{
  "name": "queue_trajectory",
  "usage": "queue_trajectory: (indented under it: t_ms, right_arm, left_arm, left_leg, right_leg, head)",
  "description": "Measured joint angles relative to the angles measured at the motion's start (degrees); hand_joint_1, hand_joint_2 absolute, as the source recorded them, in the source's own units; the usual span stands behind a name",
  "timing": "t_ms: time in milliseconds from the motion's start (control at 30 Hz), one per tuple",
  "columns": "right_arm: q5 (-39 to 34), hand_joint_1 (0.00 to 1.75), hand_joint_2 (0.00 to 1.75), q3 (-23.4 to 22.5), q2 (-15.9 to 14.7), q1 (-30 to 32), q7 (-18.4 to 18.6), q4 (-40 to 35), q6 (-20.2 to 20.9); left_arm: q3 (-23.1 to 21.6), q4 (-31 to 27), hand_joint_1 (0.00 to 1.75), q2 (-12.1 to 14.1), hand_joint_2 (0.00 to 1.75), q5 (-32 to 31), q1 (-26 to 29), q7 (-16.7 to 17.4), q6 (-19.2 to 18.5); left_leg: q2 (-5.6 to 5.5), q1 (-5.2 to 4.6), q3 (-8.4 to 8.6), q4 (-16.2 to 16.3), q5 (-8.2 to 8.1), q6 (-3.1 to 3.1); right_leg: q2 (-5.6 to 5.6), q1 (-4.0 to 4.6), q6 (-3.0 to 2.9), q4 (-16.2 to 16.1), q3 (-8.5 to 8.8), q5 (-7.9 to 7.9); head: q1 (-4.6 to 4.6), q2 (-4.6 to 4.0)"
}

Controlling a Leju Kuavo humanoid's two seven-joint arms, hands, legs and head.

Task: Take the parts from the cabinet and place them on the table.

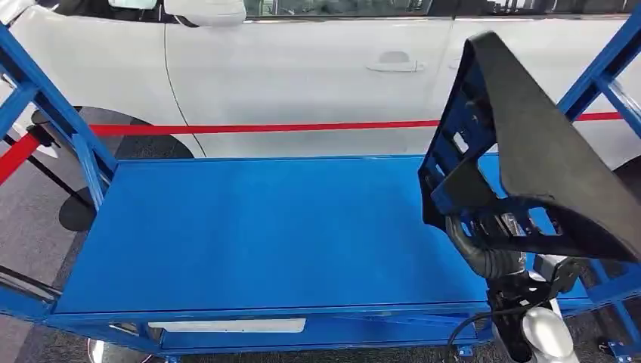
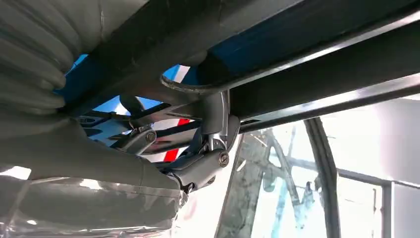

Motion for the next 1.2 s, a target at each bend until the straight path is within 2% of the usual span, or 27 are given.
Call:
queue_trajectory:
  t_ms: [167,433,533,600,633,667,700,733,767,800,833,867,933,967,1000,1033,1100,1133,1167,1200]
  right_arm:
    - [0.0,1.75,1.75,-0.09,-0.04,1.21,0.02,-0.68,0.2]
    - [-1.14,1.75,1.75,-0.13,-0.26,2.42,-0.35,-1.51,1.6]
    - [-2.47,1.75,1.75,-0.28,-0.37,2.89,-0.33,-2.43,2.82]
    - [-3.56,1.75,1.75,-0.31,-0.55,3.07,-0.24,-3.13,3.74]
    - [-3.91,1.75,1.75,-0.31,-0.77,3.14,-0.26,-3.61,4.15]
    - [-4.02,1.75,1.75,-0.33,-0.85,3.38,-0.44,-3.78,4.35]
    - [-4.02,1.75,1.75,-0.35,-1.01,3.53,-0.88,-4.33,4.63]
    - [-4.0,1.75,1.75,-0.35,-1.07,3.78,-1.42,-4.94,4.81]
    - [-3.83,1.75,1.75,-0.31,-1.07,4.16,-1.79,-5.37,4.96]
    - [-3.63,1.75,1.75,-0.24,-1.07,4.71,-2.01,-5.81,4.94]
    - [-3.13,1.75,1.75,-0.18,-1.07,5.39,-2.34,-6.49,4.83]
    - [-2.71,1.75,1.75,-0.09,-1.07,5.81,-2.58,-7.17,4.68]
    - [-2.34,1.75,1.75,0.11,-1.07,6.22,-3.06,-8.44,4.48]
    - [-2.08,1.75,1.75,0.24,-1.05,6.54,-3.41,-9.29,4.35]
    - [-2.03,1.75,1.75,0.37,-1.03,6.74,-3.63,-9.57,4.28]
    - [-1.99,1.75,1.75,0.44,-1.03,7.24,-3.91,-10.14,4.22]
    - [-1.64,1.75,1.75,0.52,-0.98,8.48,-5.12,-11.43,4.22]
    - [-1.27,1.75,1.75,0.57,-0.9,9.21,-5.9,-12.28,4.24]
    - [-0.83,1.75,1.75,0.7,-0.74,9.76,-6.36,-12.92,4.22]
    - [-0.48,1.75,1.75,0.87,-0.63,10.33,-6.73,-13.51,4.15]
  left_arm:
    - [4.2,0.7,0.0,-0.7,0.0,-0.63,0.22,0.0,-1.79]
    - [7.25,2.56,0.0,-1.16,0.0,-0.5,0.15,0.0,-3.01]
    - [8.21,3.28,0.0,-1.18,0.0,-0.7,0.11,0.0,-1.97]
    - [8.3,3.85,0.0,-1.18,0.0,-0.96,-0.02,0.0,-1.72]
    - [8.35,4.02,0.0,-1.36,0.0,-1.24,-0.12,0.0,-1.4]
    - [8.39,4.18,0.0,-1.44,0.0,-1.29,-0.28,0.0,-1.22]
    - [8.41,4.39,0.0,-1.6,0.0,-1.31,-0.44,0.0,-0.94]
    - [8.43,4.63,0.0,-1.62,0.0,-1.31,-0.44,0.0,-0.7]
    - [8.43,4.83,0.0,-1.77,0.0,-1.31,-0.41,0.0,-0.48]
    - [8.45,5.07,0.0,-1.79,0.0,-1.26,-0.4,0.02,-0.19]
    - [8.48,5.36,0.0,-1.79,0.0,-1.24,-0.41,0.04,-0.04]
    - [8.48,5.51,0.0,-1.86,0.0,-1.18,-0.4,0.04,0.11]
    - [8.48,5.68,0.0,-1.99,0.0,-1.07,-0.52,0.04,0.42]
    - [8.48,5.81,0.0,-2.03,0.0,-0.79,-0.56,0.04,0.57]
    - [8.5,5.95,0.0,-2.1,0.0,-0.63,-0.62,0.07,0.68]
    - [8.52,6.01,0.0,-2.16,0.0,-0.54,-0.63,0.04,0.81]
    - [8.54,6.1,0.0,-2.25,0.0,-0.3,-0.7,0.04,1.14]
    - [8.54,6.21,0.0,-2.25,0.0,-0.3,-0.68,0.04,1.46]
    - [8.54,6.3,0.0,-2.25,0.0,-0.28,-0.71,0.04,1.64]
    - [8.56,6.32,0.0,-2.25,0.0,-0.24,-0.69,0.04,1.73]
  left_leg:
    - [-0.01,0.0,-0.02,0.0,0.0,0.0]
    - [-0.01,-0.27,-0.08,0.2,-0.05,0.07]
    - [0.0,-0.5,-0.14,0.28,-0.09,0.2]
    - [0.01,-0.61,-0.16,0.14,0.37,0.7]
    - [0.13,0.12,0.14,-1.09,1.18,1.31]
    - [0.28,0.08,0.29,-1.5,1.57,1.67]
    - [0.33,0.15,0.09,-1.68,1.78,1.99]
    - [0.34,0.14,-0.17,-1.65,1.88,2.09]
    - [0.35,0.11,-0.3,-1.6,1.89,2.06]
    - [0.35,0.09,-0.4,-1.51,1.89,2.06]
    - [0.33,0.13,-0.51,-1.32,1.88,2.04]
    - [0.27,0.19,-0.56,-1.08,1.78,1.9]
    - [0.16,0.41,-0.65,-0.36,1.35,1.28]
    - [0.12,0.44,-0.85,0.03,1.0,0.77]
    - [-0.01,0.21,-1.42,0.32,0.97,0.43]
    - [-0.04,0.14,-1.53,0.39,1.08,0.04]
    - [-0.08,0.15,-1.83,0.59,1.36,-0.54]
    - [-0.11,0.06,-2.05,0.78,1.3,-0.89]
    - [0.07,0.38,-2.4,1.54,0.12,-1.24]
    - [0.23,0.41,-3.1,3.57,-2.07,-1.58]
  right_leg:
    - [-0.01,0.0,0.0,0.0,0.0,0.0]
    - [-0.04,-0.35,0.11,-0.13,0.0,0.07]
    - [-0.03,-0.51,0.3,-0.18,-0.02,0.17]
    - [0.01,-0.61,0.88,-0.42,0.04,0.59]
    - [0.05,-0.28,1.04,-0.33,-0.03,0.28]
    - [-0.09,-0.4,1.11,0.5,-0.35,-0.68]
    - [-0.14,-0.38,1.02,3.34,-1.72,-2.81]
    - [-0.17,-0.45,1.19,7.58,-3.78,-5.05]
    - [-0.18,-0.57,1.31,11.77,-5.74,-6.73]
    - [-0.2,-0.66,1.46,14.99,-7.34,-7.46]
    - [-0.24,-0.79,1.59,16.11,-8.04,-6.68]
    - [-0.28,-1.02,1.7,14.23,-7.31,-4.3]
    - [-0.38,-1.42,1.89,6.01,-3.59,1.12]
    - [-0.34,-1.42,1.9,2.48,-1.86,1.03]
    - [-0.19,-0.9,1.56,2.24,-1.6,1.16]
    - [-0.14,-0.83,0.97,2.24,-1.95,1.28]
    - [-0.18,-0.74,0.24,1.57,-2.17,0.68]
    - [-0.28,-1.08,-0.25,1.2,-2.4,1.0]
    - [-0.5,-1.15,-0.7,1.05,-2.52,1.28]
    - [-0.51,-1.09,-0.99,1.05,-2.79,1.47]
  head:
    - [0.02,0.0]
    - [0.0,0.0]
    - [0.0,0.0]
    - [-0.04,0.0]
    - [0.02,0.0]
    - [0.0,0.0]
    - [0.29,0.0]
    - [0.37,0.0]
    - [0.33,0.0]
    - [0.35,0.0]
    - [0.37,0.0]
    - [0.37,0.0]
    - [0.35,0.0]
    - [0.33,0.0]
    - [0.57,-0.02]
    - [0.48,0.0]
    - [0.31,0.0]
    - [0.3,0.0]
    - [0.35,0.0]
    - [-0.08,0.0]
